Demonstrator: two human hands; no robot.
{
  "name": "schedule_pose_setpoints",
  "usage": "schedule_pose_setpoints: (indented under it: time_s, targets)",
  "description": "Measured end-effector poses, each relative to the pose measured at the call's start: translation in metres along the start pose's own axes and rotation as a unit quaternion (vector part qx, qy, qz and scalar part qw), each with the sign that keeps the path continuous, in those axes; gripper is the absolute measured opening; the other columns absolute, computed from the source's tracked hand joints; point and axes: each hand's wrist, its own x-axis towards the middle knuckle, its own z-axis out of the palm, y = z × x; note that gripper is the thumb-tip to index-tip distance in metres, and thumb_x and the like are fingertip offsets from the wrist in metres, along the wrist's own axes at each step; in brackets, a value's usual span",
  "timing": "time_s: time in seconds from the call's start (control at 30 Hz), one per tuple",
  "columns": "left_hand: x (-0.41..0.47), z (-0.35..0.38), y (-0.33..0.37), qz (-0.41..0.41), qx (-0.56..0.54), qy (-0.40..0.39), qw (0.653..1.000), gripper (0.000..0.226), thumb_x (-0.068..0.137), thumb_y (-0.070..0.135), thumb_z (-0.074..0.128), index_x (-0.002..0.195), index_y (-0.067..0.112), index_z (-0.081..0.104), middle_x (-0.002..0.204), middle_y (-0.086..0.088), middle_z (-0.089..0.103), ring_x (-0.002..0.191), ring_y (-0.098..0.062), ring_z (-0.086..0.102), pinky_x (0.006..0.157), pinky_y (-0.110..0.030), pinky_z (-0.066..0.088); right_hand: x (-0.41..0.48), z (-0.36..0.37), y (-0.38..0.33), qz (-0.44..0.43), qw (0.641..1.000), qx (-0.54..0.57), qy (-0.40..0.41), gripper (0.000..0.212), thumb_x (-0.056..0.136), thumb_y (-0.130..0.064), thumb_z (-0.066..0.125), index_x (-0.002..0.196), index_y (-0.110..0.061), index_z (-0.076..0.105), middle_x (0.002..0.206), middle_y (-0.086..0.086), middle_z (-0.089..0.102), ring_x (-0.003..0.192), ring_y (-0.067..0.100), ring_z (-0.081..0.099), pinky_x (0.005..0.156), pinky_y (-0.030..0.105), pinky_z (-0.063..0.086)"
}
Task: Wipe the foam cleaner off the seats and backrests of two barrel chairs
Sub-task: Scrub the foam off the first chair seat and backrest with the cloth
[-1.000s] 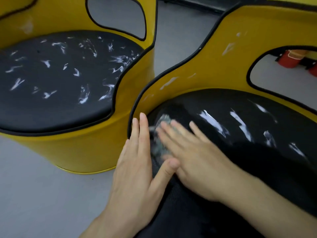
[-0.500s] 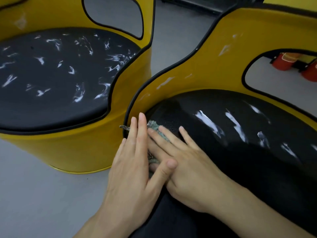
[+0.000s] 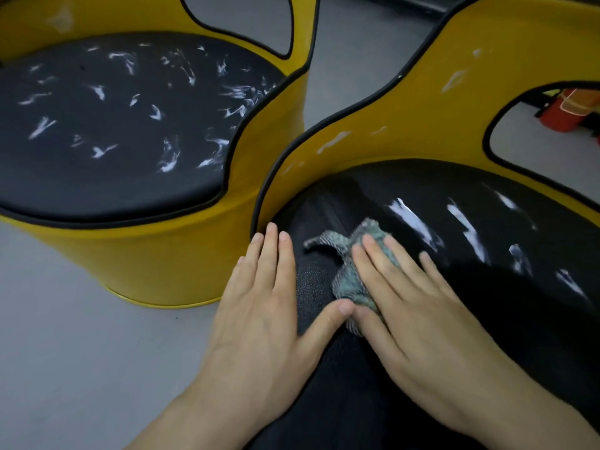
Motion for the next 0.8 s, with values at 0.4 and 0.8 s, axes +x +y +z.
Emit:
schedule_pose_setpoints:
  time_s: [0.4, 0.8]
  targets:
    - [0.001, -0.002, 0.002, -0.007, 0.024, -0.011, 1.000, 0.119, 0.064, 0.098, -0.007, 0.157, 0.026, -0.026, 0.161, 0.013, -0.036, 0.146, -0.003, -0.036, 0.115, -0.020, -0.019, 0.106, -0.018, 0.000, 0.001, 1.000, -0.019, 0.023, 0.061, 0.106, -0.045, 0.012, 0.161, -0.023, 0.001, 0.169, -0.005, -0.004, 0.154, 0.015, -0.008, 0.125, 0.046, 0.002]
    - [0.002, 0.001, -0.001, 0.011, 0.030, -0.013, 0.999, 0.130, 0.060, 0.106, -0.005, 0.159, 0.023, -0.020, 0.164, 0.008, -0.031, 0.150, -0.010, -0.030, 0.124, -0.031, -0.010, -0.070, 0.006, 0.048, -0.074, 0.987, -0.107, 0.092, 0.061, 0.103, -0.060, 0.023, 0.143, -0.021, 0.048, 0.148, 0.003, 0.052, 0.142, 0.029, 0.034, 0.115, 0.043, 0.018]
